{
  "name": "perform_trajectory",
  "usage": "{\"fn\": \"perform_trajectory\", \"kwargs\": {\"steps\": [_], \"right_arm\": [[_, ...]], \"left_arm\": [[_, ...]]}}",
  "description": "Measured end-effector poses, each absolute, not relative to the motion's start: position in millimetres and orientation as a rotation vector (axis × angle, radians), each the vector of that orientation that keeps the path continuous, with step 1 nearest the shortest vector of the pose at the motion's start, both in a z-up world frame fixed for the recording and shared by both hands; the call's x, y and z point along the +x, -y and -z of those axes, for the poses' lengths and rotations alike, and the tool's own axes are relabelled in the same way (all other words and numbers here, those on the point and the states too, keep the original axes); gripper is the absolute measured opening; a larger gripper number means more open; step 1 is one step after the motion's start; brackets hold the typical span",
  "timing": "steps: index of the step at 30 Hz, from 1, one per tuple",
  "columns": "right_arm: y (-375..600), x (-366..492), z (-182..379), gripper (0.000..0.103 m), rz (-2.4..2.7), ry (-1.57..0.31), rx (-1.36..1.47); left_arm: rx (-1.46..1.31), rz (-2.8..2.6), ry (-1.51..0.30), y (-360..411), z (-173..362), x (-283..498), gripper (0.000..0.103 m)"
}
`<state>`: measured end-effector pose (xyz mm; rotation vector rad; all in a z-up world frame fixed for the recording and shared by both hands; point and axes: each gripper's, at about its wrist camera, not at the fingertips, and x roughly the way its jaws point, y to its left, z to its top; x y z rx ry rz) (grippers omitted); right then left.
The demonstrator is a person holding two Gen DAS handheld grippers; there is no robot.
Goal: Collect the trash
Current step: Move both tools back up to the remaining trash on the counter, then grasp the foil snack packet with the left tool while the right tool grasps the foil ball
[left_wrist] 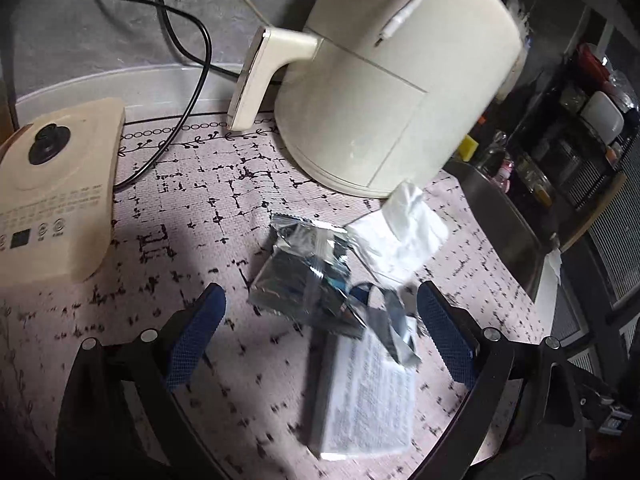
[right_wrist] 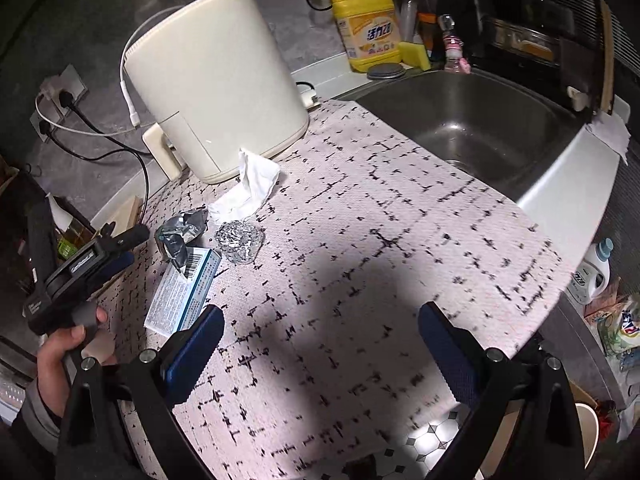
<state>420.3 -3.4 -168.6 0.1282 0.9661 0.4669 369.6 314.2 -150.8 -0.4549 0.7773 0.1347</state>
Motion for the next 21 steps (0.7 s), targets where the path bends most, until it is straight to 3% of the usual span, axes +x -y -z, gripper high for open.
{"fn": "perform_trajectory", "kwargs": {"steps": [7,10,12,15,21], "right_arm": [[-36,439,173,0.094,-0.506,-0.986,0.094],[-51,446,176,0.093,-0.527,-0.996,0.09],[-62,450,177,0.092,-0.55,-0.999,0.081],[-79,454,180,0.091,-0.575,-1.005,0.07],[-103,469,186,0.086,-0.607,-1.021,0.066]], "left_arm": [[-0.503,-0.114,-0.792,-327,170,394,0.092],[-0.521,-0.096,-0.814,-329,177,400,0.079],[-0.521,-0.116,-0.812,-332,181,396,0.059],[-0.567,-0.113,-0.805,-340,183,388,0.045],[-0.586,-0.155,-0.761,-352,173,356,0.04]]}}
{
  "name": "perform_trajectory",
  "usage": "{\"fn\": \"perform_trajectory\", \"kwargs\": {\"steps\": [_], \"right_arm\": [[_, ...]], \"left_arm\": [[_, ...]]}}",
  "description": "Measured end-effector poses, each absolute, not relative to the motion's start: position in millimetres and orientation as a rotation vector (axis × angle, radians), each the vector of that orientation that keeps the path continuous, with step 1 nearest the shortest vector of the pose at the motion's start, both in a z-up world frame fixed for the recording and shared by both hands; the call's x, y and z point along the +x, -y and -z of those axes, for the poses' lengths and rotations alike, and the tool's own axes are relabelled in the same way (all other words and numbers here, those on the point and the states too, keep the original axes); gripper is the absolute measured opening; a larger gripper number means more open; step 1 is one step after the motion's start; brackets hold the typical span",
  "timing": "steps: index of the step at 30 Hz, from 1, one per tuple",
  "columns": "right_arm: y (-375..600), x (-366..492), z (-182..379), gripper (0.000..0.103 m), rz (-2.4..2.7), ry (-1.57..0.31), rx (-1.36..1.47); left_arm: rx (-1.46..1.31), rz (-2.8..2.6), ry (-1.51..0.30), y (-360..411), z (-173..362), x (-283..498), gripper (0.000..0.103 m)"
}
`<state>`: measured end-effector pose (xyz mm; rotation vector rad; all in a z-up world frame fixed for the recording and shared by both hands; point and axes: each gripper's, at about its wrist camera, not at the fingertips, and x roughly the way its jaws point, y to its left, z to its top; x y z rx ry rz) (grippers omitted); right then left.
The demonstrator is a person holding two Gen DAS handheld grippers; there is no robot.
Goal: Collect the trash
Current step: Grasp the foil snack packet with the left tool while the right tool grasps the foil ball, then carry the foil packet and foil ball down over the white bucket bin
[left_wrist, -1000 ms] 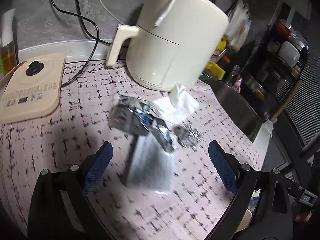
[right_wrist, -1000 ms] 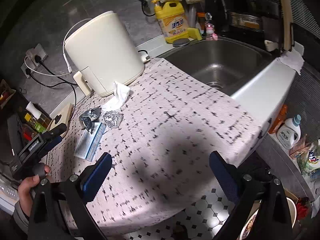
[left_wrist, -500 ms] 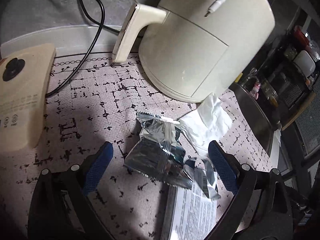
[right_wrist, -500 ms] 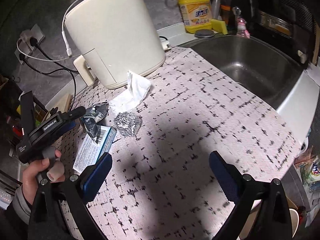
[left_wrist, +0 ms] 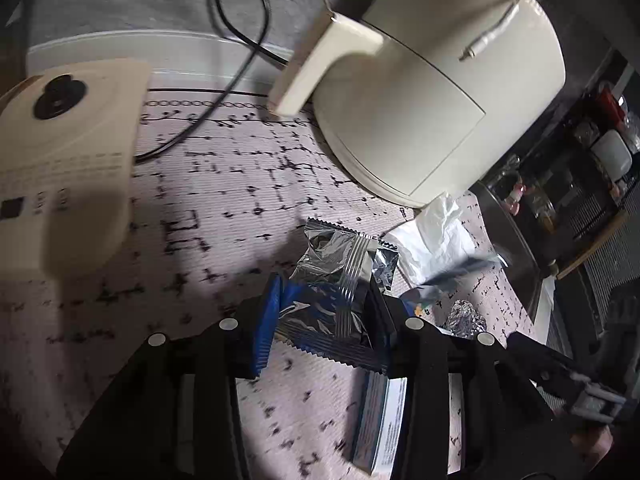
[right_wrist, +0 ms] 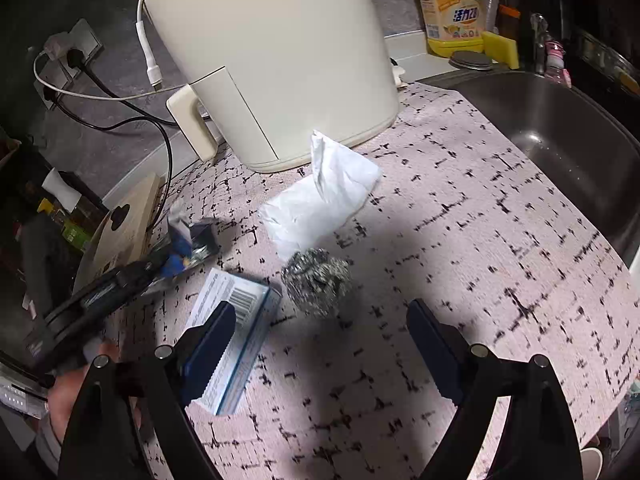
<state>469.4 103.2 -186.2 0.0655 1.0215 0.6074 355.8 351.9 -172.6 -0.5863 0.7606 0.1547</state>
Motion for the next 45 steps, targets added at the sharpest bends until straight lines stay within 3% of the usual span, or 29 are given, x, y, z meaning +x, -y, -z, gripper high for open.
{"fn": "perform_trajectory", "kwargs": {"steps": [6,10,25,45], "right_arm": [[-123,481,197,0.075,-0.632,-1.05,0.052],[-129,485,209,0.038,-0.642,-1.107,0.035],[-65,428,170,0.037,-0.694,-1.054,0.047],[147,360,154,0.037,-0.507,-1.026,0.119]], "left_arm": [[-0.606,-0.228,-0.713,-360,159,315,0.04],[-0.631,-0.26,-0.684,-363,156,291,0.04],[-0.63,-0.251,-0.642,-308,132,265,0.04],[-0.531,-0.05,-0.677,-149,117,270,0.04]]}}
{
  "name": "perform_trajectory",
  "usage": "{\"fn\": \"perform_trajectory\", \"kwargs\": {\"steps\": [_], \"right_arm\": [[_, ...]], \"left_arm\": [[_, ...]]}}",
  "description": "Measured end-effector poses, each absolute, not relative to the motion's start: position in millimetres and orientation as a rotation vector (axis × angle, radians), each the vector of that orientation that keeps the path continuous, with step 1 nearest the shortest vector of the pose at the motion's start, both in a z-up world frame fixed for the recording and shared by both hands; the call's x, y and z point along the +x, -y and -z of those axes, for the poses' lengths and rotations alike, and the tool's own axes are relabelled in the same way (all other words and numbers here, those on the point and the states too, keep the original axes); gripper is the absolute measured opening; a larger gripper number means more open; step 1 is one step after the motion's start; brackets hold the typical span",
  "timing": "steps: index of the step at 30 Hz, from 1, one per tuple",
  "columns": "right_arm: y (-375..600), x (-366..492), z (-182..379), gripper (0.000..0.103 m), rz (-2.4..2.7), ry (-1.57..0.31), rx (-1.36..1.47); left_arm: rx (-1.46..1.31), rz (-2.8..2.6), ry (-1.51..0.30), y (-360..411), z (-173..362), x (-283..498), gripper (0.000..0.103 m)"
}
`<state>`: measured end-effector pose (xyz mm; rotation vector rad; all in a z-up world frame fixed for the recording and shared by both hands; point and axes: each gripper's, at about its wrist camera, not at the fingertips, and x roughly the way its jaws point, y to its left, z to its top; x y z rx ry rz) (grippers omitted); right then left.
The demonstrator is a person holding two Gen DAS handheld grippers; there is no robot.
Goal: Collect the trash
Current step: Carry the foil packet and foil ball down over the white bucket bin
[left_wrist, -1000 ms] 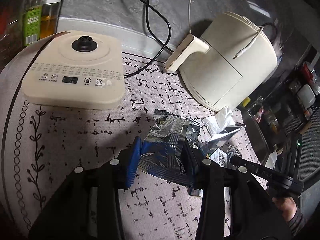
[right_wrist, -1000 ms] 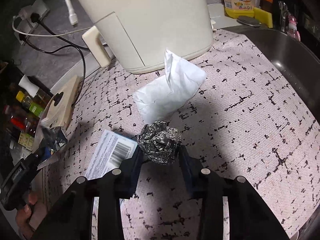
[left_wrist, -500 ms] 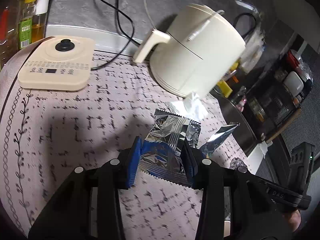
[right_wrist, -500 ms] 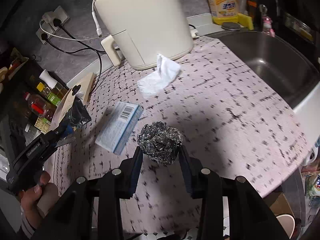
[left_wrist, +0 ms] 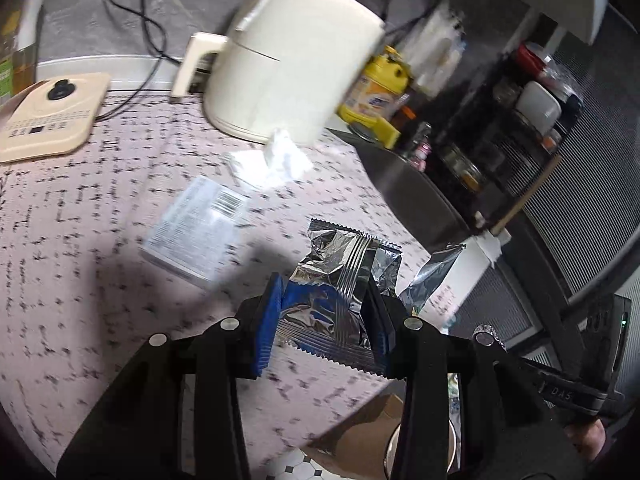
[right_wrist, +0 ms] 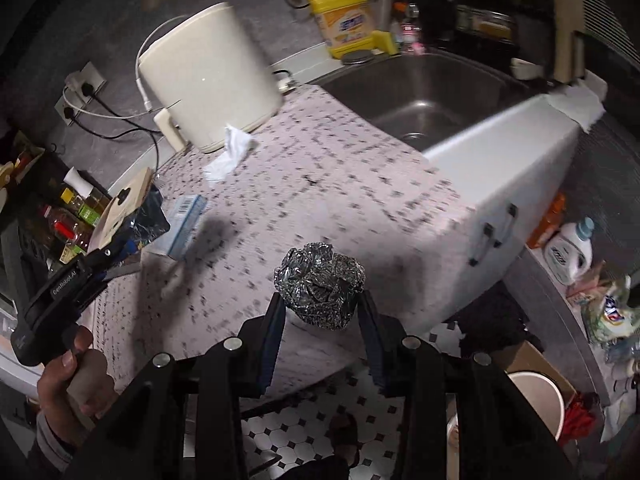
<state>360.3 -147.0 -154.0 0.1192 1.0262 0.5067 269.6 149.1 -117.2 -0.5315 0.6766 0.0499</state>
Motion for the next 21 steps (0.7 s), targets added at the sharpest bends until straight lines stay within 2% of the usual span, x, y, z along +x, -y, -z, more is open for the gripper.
{"fn": "perform_trajectory", "kwargs": {"steps": [18,19,20,21], "right_arm": [[357,291,218,0.04,-0.183,-1.093,0.281],[368,287,221,0.042,-0.156,-1.098,0.279],[377,285,224,0.058,-0.124,-1.108,0.27],[384,284,226,0.066,-0.096,-1.114,0.268]], "left_arm": [[-0.436,0.253,-0.878,37,167,282,0.04],[-0.434,0.264,-0.885,46,169,283,0.04],[-0.43,0.276,-0.894,55,171,284,0.04],[-0.427,0.289,-0.905,63,175,284,0.04]]}}
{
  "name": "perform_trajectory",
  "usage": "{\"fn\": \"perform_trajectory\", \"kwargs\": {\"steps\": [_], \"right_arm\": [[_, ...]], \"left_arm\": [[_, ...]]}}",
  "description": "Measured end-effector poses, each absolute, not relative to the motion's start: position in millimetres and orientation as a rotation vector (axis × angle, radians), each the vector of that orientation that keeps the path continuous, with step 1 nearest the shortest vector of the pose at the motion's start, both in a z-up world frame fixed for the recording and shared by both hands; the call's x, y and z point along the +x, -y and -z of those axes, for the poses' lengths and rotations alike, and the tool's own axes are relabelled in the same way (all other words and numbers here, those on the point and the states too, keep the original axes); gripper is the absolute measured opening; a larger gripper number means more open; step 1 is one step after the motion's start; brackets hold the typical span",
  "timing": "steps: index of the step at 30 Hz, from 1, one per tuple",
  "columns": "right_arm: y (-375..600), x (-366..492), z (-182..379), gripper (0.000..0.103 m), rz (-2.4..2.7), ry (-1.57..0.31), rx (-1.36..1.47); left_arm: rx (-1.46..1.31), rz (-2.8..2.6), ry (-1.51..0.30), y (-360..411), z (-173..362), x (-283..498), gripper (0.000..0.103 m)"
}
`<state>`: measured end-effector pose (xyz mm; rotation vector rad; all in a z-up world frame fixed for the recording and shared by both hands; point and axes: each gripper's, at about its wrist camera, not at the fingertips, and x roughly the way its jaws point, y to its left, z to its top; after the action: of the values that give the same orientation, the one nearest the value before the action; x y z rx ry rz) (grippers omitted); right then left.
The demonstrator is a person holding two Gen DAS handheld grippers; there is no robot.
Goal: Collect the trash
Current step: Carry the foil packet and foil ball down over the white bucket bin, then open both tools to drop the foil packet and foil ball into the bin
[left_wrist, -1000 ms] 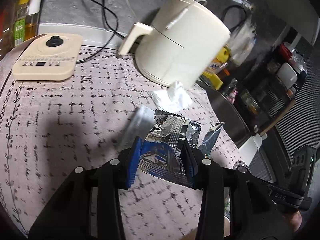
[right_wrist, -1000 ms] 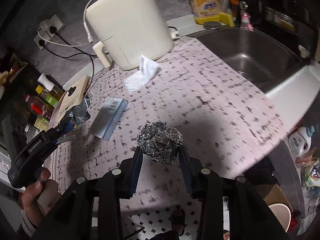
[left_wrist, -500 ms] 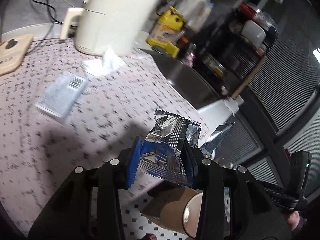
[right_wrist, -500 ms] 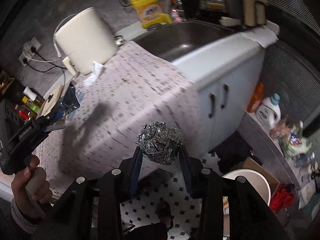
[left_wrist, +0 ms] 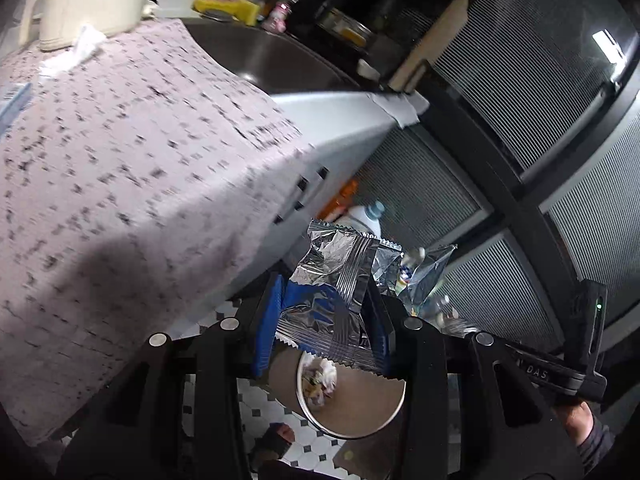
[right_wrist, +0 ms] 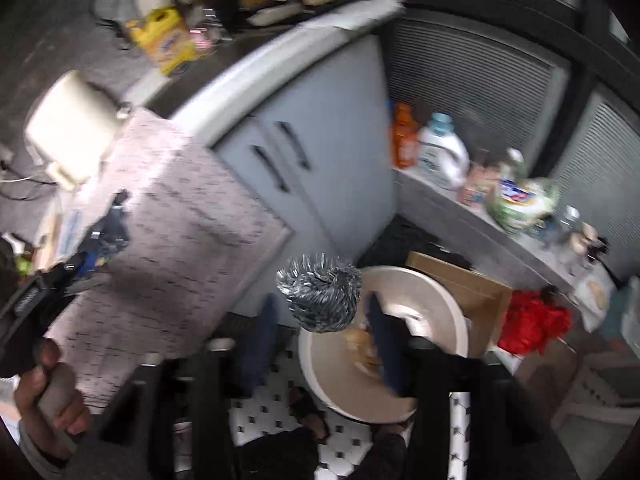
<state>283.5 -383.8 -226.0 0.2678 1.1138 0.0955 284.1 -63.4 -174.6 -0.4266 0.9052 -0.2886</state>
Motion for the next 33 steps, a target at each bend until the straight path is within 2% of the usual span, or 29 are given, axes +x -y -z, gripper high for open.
{"fn": "perform_trajectory", "kwargs": {"steps": [1,13,25,26,27,29,33], "right_arm": [[395,279,227,0.069,-0.071,-1.104,0.286],[478,239,242,0.068,0.022,-1.104,0.402],[525,208,229,0.068,0.087,-1.051,0.454],[528,205,229,0.068,0.095,-1.05,0.458],[532,203,229,0.068,0.103,-1.05,0.463],[537,199,230,0.068,0.115,-1.05,0.47],[544,197,235,0.068,0.124,-1.054,0.484]], "left_arm": [[-0.426,0.3,-0.917,72,178,285,0.04],[-0.343,0.4,-1.037,159,213,285,0.04],[-0.239,0.464,-1.164,233,249,291,0.041],[-0.25,0.481,-1.182,239,253,293,0.046],[-0.273,0.505,-1.194,242,255,293,0.058],[-0.322,0.547,-1.188,248,256,294,0.071],[-0.28,0.549,-1.173,259,251,295,0.074]]}}
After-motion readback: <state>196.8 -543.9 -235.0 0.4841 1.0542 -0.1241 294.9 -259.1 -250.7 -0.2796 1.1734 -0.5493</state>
